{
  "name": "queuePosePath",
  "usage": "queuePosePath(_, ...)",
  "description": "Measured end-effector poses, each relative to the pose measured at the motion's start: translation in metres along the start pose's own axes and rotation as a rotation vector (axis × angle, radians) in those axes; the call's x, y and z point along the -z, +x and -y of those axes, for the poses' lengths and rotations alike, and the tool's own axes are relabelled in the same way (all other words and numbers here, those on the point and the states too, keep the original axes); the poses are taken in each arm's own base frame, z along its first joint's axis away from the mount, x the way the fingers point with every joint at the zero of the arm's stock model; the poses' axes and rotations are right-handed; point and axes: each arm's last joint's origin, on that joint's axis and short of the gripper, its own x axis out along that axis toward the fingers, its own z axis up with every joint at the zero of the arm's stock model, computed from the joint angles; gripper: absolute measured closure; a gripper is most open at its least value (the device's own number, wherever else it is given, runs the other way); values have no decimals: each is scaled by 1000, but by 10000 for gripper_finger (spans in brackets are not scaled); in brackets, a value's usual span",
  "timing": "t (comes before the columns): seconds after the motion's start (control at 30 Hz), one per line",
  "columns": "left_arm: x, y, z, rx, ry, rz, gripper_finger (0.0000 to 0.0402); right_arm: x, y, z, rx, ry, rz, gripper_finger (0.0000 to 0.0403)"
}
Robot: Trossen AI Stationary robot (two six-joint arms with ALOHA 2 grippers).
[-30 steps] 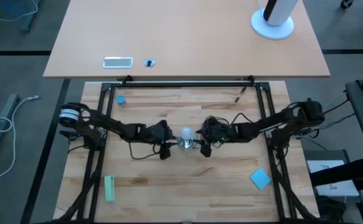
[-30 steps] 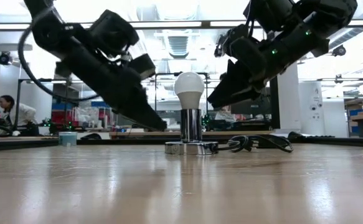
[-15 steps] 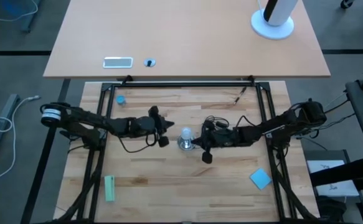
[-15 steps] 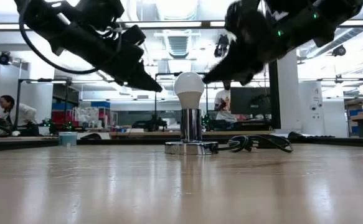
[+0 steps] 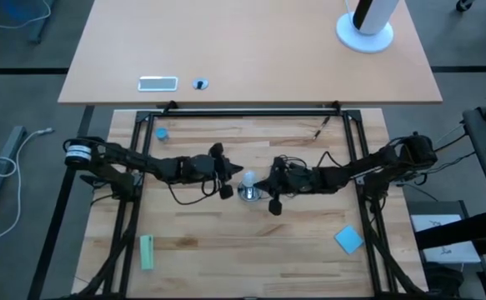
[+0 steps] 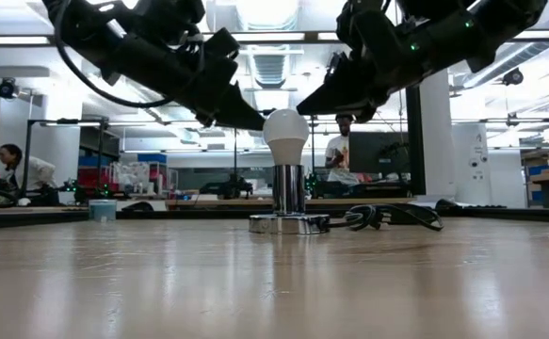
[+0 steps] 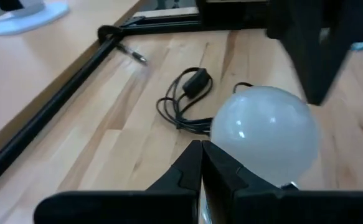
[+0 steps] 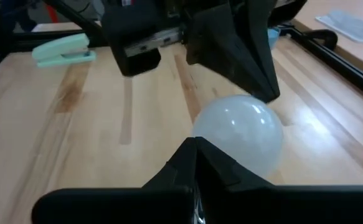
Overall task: Screw lightbulb
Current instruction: Remove the white lightbulb from the metal lamp
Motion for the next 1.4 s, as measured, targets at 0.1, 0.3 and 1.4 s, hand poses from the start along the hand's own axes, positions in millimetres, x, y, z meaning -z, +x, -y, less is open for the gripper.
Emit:
queuePosePath(0.1,0,0,1,36,-3,4,401,3,3,1,8,6,-11,402)
queuePosePath(0.3,0,-1,3,84,-21,-6,401,12,10,1,40,45,-39,403)
queuePosePath(1.4,4,-2,5,140,-22,-33,401,14,11,4,111,91,-47,403)
